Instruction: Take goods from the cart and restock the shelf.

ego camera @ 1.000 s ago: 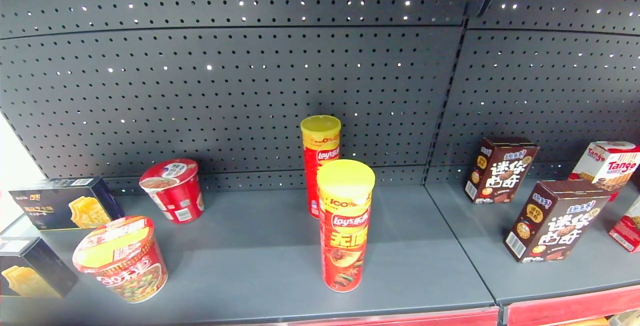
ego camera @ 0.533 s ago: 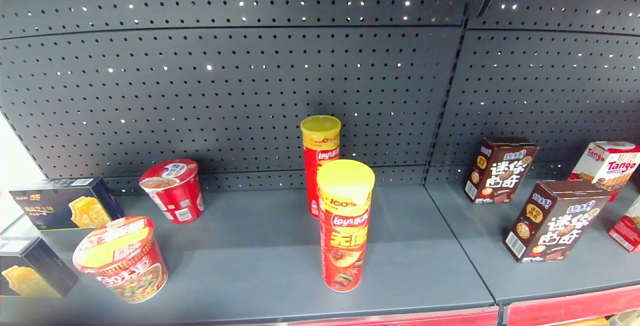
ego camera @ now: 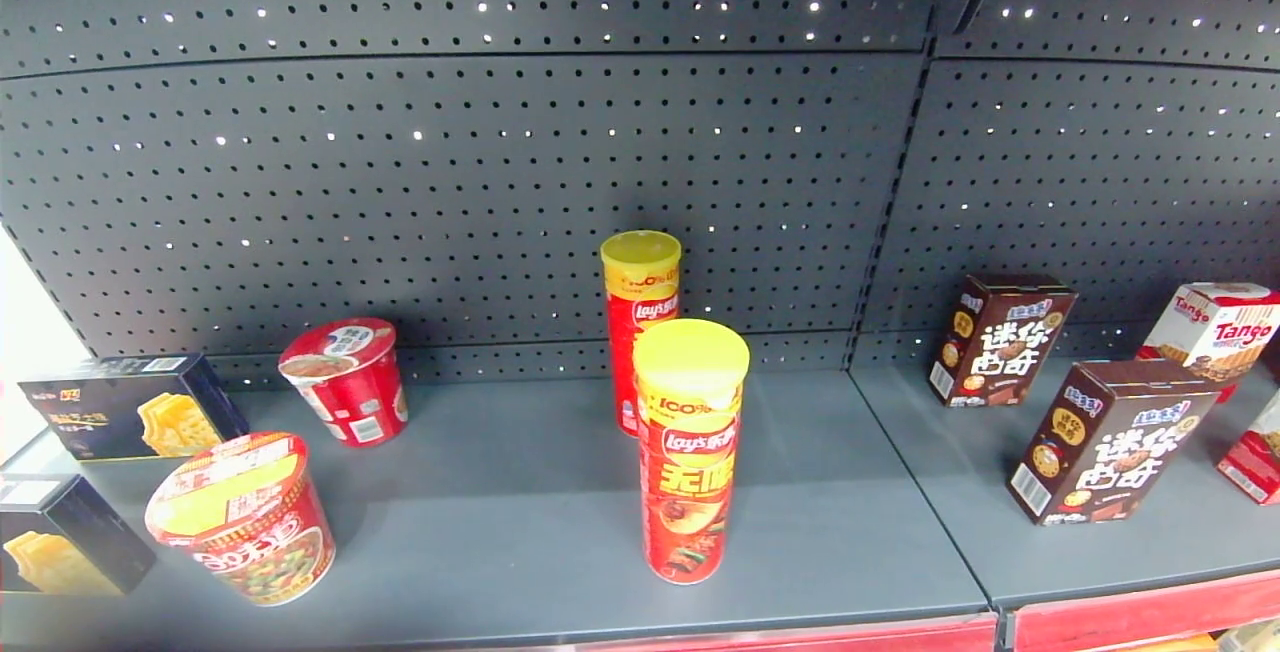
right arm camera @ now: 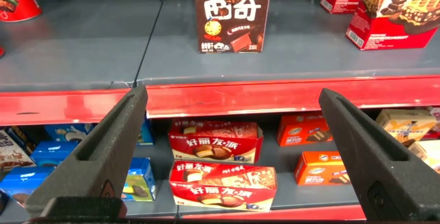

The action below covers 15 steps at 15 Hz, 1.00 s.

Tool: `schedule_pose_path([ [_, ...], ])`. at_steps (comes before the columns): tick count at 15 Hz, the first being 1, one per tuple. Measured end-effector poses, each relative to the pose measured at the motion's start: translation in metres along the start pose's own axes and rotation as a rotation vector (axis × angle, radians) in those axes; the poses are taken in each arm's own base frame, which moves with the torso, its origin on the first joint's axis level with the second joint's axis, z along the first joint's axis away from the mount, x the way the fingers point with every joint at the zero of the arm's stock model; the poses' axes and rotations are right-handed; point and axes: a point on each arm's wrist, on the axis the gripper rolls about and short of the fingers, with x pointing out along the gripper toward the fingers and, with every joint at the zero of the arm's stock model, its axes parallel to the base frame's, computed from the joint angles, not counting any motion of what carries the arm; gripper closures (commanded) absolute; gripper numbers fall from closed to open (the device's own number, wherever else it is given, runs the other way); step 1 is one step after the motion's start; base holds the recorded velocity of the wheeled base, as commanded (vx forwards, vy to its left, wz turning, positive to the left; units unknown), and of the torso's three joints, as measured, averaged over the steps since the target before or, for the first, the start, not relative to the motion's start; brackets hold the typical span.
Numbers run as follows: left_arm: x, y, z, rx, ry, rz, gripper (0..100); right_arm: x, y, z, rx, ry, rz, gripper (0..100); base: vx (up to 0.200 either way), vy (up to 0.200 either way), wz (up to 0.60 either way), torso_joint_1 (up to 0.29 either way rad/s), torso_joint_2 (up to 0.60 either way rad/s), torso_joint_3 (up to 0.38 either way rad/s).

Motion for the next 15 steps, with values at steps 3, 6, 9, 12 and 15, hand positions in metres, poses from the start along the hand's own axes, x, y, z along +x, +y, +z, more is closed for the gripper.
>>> schedule_pose_path([
  [3,-0.0029,-0.0003,-0.0010,0.018,-0.037,-0.035,0,0.0000,0.0000,0.0000,0.000,0.000,0.000,0,0.000,0.000,0.00,0.000,0.00,0.000],
  [6,-0.0038,-0.0002,-0.0011,0.014,-0.049,-0.034,0,0.0000,0.0000,0.0001,0.000,0.000,0.000,0,0.000,0.000,0.00,0.000,0.00,0.000],
  [9,-0.0041,-0.0001,-0.0010,0.014,-0.052,-0.033,0,0.0000,0.0000,0.0001,0.000,0.000,0.000,0,0.000,0.000,0.00,0.000,0.00,0.000],
  [12,-0.0041,-0.0001,-0.0010,0.004,-0.052,-0.033,0,0.0000,0.0000,0.0001,-0.001,0.000,0.000,0,0.000,0.000,0.00,0.000,0.00,0.000],
  [15,-0.0040,-0.0002,-0.0013,0.025,-0.052,-0.036,0,0.0000,0.0000,0.0001,-0.001,0.000,0.000,0,0.000,0.000,0.00,0.000,0.00,0.000],
])
